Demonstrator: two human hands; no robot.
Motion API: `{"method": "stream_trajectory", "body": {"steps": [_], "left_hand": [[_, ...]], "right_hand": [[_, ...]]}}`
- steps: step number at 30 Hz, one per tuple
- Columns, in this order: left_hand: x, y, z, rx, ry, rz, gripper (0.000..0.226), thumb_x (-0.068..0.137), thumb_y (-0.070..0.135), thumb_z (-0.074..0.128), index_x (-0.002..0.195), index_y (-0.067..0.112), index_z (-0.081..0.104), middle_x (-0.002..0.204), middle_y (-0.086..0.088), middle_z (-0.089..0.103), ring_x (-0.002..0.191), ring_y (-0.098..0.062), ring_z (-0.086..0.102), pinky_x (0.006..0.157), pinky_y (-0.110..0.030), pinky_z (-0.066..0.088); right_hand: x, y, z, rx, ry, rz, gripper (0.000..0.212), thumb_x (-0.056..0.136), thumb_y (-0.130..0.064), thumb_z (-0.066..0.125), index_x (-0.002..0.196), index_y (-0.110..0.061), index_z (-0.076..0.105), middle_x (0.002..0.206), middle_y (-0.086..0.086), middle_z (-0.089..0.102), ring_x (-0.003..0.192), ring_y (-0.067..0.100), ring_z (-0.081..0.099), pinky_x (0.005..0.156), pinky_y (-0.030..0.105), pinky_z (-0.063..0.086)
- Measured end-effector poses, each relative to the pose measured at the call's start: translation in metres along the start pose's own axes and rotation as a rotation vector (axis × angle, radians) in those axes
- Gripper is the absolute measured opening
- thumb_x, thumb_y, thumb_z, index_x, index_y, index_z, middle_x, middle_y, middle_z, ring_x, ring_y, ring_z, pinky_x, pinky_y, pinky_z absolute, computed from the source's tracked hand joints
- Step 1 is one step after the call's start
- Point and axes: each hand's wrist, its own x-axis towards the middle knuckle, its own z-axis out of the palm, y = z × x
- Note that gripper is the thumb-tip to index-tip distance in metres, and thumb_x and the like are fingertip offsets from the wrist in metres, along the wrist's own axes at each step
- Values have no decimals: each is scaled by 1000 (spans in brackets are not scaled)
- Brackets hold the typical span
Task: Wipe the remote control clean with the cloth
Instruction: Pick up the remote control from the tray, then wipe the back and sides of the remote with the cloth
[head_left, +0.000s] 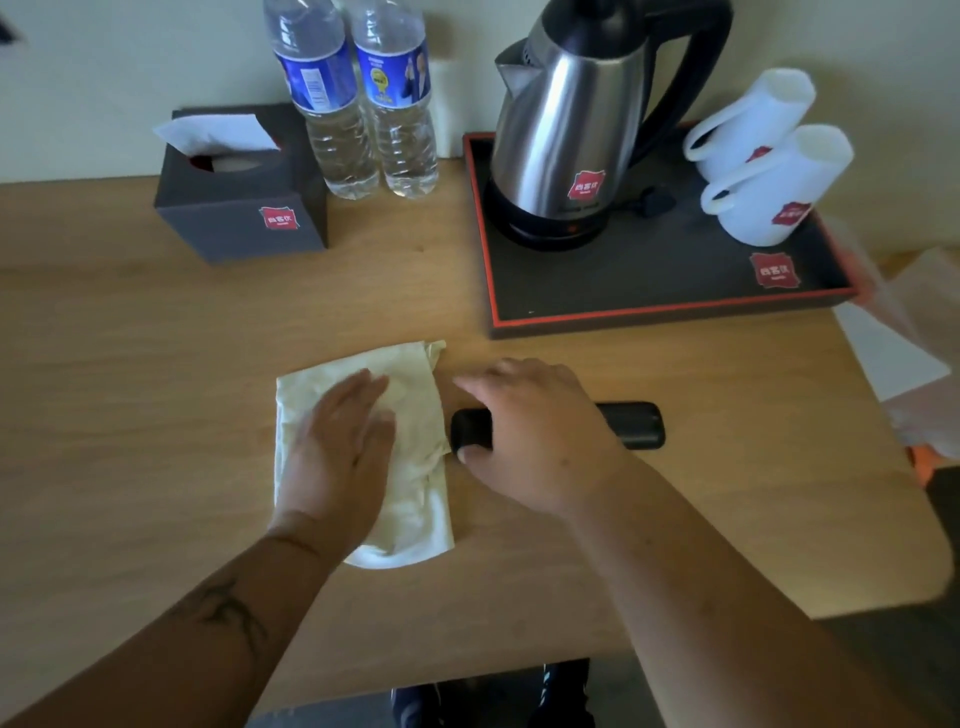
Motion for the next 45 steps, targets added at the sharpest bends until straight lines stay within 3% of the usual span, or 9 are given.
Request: {"method": "stream_trajectory", "body": {"steps": [7, 12, 15, 18, 22, 28, 32, 36, 45], "left_hand": [[20, -10, -36, 169, 43, -377, 77, 84, 41, 68, 151, 28, 32, 137, -5, 54, 117, -32, 52, 98, -47, 44], [28, 5, -47, -362, -66, -497, 23, 70, 26, 70, 93, 27, 73, 84, -2, 73, 78, -29, 66, 67, -36, 53], [28, 17, -50, -917, -366, -518, 29, 71, 18, 63, 98, 8, 68, 89, -20, 66, 81, -34, 64, 69, -39, 54], [28, 31, -55, -1063, -591, -412, 28, 79, 24, 64, 99, 5, 67, 80, -17, 63, 71, -27, 63, 65, -34, 54], [35, 40, -55, -1089, -495, -425, 34, 76, 38, 71, 87, 6, 71, 76, -12, 61, 58, -19, 62, 62, -28, 54], [26, 64, -31, -705, -234, -335, 34, 98, 29, 54, 84, 3, 68, 70, -15, 62, 59, -22, 61, 58, -33, 56], [13, 52, -12, -197, -195, -111, 13, 81, 36, 66, 93, 32, 70, 84, 9, 70, 76, -6, 63, 77, -31, 54], [5, 45, 10, 242, -436, 201, 80, 72, 56, 72, 144, 40, 42, 132, 17, 44, 125, -8, 39, 111, -27, 28], [12, 16, 9, 296, -359, 304, 53, 81, 56, 66, 129, 42, 50, 120, 20, 44, 120, -8, 36, 107, -29, 24]], "right_hand": [[0, -74, 32, 269, -6, 46, 63, 87, -40, 66, 139, -15, 41, 121, 7, 54, 110, 28, 54, 87, 40, 50], [3, -72, 35, 401, -2, 53, 110, 72, -61, 75, 153, -17, 15, 139, 3, 47, 124, 25, 47, 100, 40, 45], [3, -79, 31, 471, 31, 20, 128, 57, -68, 81, 154, -18, 14, 140, 1, 47, 127, 21, 45, 103, 40, 43], [1, -77, 28, 792, 50, 86, 106, 66, -49, 81, 152, -26, 23, 131, -4, 53, 117, 12, 54, 94, 35, 52], [-6, -59, 15, 992, 187, 86, 62, 78, -3, 58, 132, -32, 54, 102, -11, 68, 91, 5, 65, 80, 25, 56], [-29, -26, -17, 817, 102, 83, 51, 84, -5, 53, 122, -38, 60, 97, -18, 69, 86, -2, 63, 70, 9, 46], [-50, 12, -38, 692, 147, 224, 42, 83, -15, 57, 115, -41, 62, 86, -22, 67, 76, -10, 60, 55, 6, 42], [-61, 40, -56, 578, 202, 316, 28, 86, -34, 64, 113, -39, 63, 88, -24, 67, 80, -6, 62, 61, 10, 47], [-60, 48, -56, 299, 421, 325, 25, 85, -29, 64, 110, -33, 63, 85, -15, 65, 76, 12, 61, 64, 29, 49]]}}
